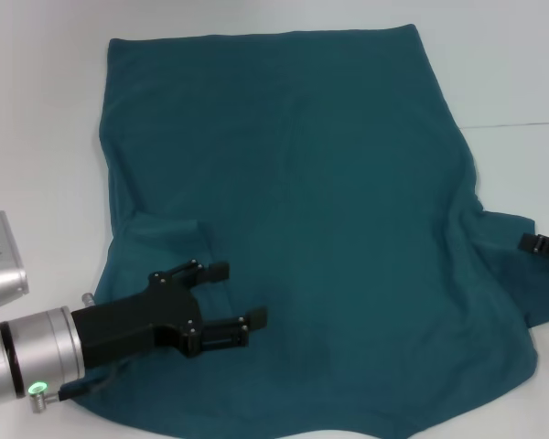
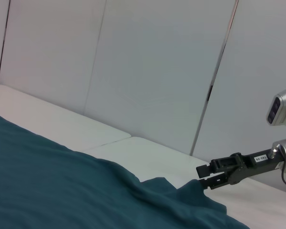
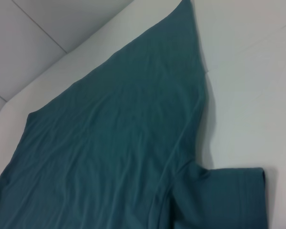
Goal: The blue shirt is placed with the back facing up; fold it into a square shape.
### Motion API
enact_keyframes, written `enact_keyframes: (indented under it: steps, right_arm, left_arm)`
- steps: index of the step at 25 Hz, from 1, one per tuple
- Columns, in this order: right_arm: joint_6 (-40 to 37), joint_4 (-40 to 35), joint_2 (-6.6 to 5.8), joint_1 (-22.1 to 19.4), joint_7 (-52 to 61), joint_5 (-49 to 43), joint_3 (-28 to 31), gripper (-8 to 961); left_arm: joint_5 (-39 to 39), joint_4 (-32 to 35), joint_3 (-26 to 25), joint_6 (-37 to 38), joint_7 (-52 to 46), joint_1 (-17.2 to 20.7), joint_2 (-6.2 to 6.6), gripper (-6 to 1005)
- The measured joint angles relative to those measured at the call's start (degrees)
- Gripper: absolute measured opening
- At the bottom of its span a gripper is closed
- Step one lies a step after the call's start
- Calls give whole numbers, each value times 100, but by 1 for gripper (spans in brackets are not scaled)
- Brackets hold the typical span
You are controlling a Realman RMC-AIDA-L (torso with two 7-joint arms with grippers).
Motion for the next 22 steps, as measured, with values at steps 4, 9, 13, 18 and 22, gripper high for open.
enact_keyframes:
  steps: [4, 9, 13, 18, 22]
  right_arm:
    - [-8, 0, 0, 3, 0, 0, -9, 925]
    - [-20, 0, 0, 5, 0, 0, -9, 892]
    - [2, 0, 0, 6, 0, 0, -10, 836]
    - [32, 0, 0, 28, 0, 0, -10, 795]
    - [30, 6, 0, 45, 0, 0, -8, 747]
  left_arm:
    - [-1, -10, 0, 4, 0, 7, 0, 948]
    - [-2, -13, -1, 6, 0, 7, 0, 948]
    - [-1, -15, -1, 3, 0, 7, -7, 948]
    - [-5, -13, -9, 3, -9, 7, -9, 948]
    - [-9, -11, -43, 7, -14, 7, -9, 947]
